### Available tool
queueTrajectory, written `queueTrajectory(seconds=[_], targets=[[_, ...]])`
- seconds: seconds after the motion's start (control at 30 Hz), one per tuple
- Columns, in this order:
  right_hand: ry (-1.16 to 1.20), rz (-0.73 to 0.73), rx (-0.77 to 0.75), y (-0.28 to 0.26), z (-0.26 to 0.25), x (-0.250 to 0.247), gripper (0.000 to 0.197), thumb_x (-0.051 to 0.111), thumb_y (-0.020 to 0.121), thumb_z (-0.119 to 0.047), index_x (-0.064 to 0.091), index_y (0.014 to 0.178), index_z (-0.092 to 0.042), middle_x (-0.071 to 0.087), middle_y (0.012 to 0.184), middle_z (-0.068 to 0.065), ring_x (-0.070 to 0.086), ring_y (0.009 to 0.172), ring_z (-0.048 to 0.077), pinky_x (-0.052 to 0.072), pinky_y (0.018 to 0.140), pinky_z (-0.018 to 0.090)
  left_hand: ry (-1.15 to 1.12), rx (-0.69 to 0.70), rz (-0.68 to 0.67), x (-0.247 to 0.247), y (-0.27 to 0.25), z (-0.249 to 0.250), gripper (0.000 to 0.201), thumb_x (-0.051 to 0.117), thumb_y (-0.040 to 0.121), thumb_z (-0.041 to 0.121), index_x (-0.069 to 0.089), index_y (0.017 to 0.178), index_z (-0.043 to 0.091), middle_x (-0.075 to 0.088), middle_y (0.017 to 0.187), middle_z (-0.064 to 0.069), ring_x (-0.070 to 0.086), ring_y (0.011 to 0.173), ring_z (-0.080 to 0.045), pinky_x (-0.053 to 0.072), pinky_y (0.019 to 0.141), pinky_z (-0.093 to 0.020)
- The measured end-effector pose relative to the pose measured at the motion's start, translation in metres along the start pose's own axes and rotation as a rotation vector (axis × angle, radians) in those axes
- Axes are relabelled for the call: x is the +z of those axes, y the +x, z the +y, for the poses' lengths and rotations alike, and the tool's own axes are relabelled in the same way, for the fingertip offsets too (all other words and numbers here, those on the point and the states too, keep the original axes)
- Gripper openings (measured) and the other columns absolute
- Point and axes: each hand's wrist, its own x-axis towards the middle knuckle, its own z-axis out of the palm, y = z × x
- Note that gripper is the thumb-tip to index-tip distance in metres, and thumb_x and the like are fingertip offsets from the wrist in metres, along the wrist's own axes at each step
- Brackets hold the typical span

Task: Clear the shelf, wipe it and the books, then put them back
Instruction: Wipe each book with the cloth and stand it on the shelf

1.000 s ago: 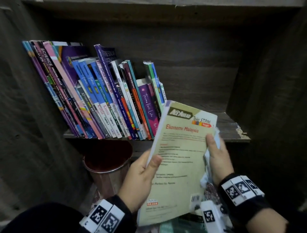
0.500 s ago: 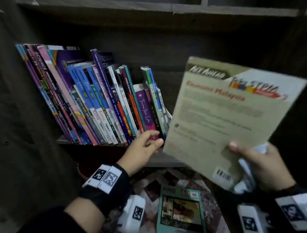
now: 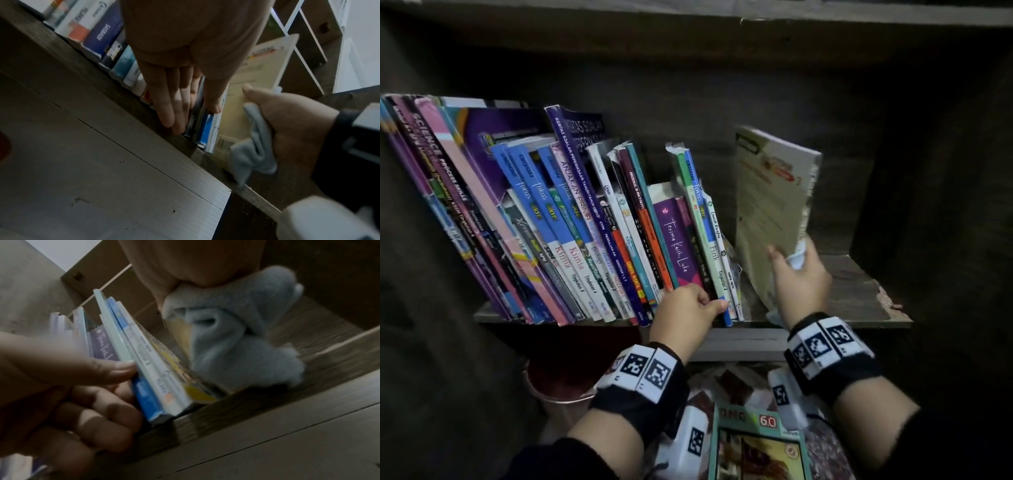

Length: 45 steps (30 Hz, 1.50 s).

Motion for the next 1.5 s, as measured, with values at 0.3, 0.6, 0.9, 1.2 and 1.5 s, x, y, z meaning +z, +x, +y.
queueTrajectory(seconds=[0.3, 0.6, 0.9, 1.2, 1.5], targets=[[0.220, -0.345, 0.069, -0.001, 0.008, 0.016, 0.020, 0.059, 0.088, -0.045, 0.065, 0.101, -0.030, 0.070, 0.101, -0.009, 0.065, 0.098, 0.008, 0.052, 0.086, 0.030, -0.019, -0.006, -0.008, 0.002, 0.001, -0.002, 0.038, 0.073, 0.079, 0.046, 0.059, 0.072, 0.011, 0.067, 0.066, -0.008, 0.065, 0.066, -0.023, 0.054, 0.074, -0.040], [0.181, -0.279, 0.417, 0.020, 0.041, 0.025, 0.050, 0.057, 0.080, -0.056, 0.061, 0.116, -0.021, 0.068, 0.110, 0.006, 0.065, 0.101, 0.027, 0.049, 0.096, 0.048, -0.019, -0.004, -0.045, 0.004, 0.000, -0.005, 0.030, 0.073, 0.080, 0.042, 0.059, 0.075, 0.016, 0.068, 0.071, -0.007, 0.068, 0.069, -0.021, 0.056, 0.070, -0.043], [0.333, -0.343, 0.449, 0.013, 0.041, 0.024, 0.029, 0.054, 0.096, -0.027, 0.056, 0.122, -0.014, 0.069, 0.109, 0.014, 0.068, 0.098, 0.030, 0.054, 0.088, 0.049, 0.017, 0.040, -0.015, 0.006, -0.006, -0.005, 0.027, 0.073, 0.081, 0.040, 0.055, 0.076, 0.019, 0.066, 0.069, -0.005, 0.066, 0.069, -0.019, 0.055, 0.069, -0.041], [0.225, -0.191, 0.495, 0.023, 0.047, -0.016, 0.028, 0.054, 0.093, -0.028, 0.062, 0.111, -0.008, 0.070, 0.101, 0.016, 0.067, 0.092, 0.035, 0.053, 0.089, 0.052, 0.049, 0.041, -0.049, -0.001, -0.017, -0.006, 0.023, 0.066, 0.086, 0.040, 0.057, 0.071, 0.024, 0.066, 0.070, 0.000, 0.064, 0.071, -0.017, 0.055, 0.071, -0.040], [-0.115, -0.257, 0.491, 0.066, 0.025, 0.027, 0.053, 0.047, 0.096, -0.041, 0.046, 0.133, -0.003, 0.055, 0.124, 0.010, 0.053, 0.114, 0.026, 0.034, 0.080, 0.025, 0.122, 0.061, -0.057, 0.003, -0.009, -0.001, 0.033, 0.065, 0.083, 0.051, 0.060, 0.078, 0.018, 0.067, 0.071, -0.001, 0.063, 0.068, -0.017, 0.054, 0.068, -0.037]])
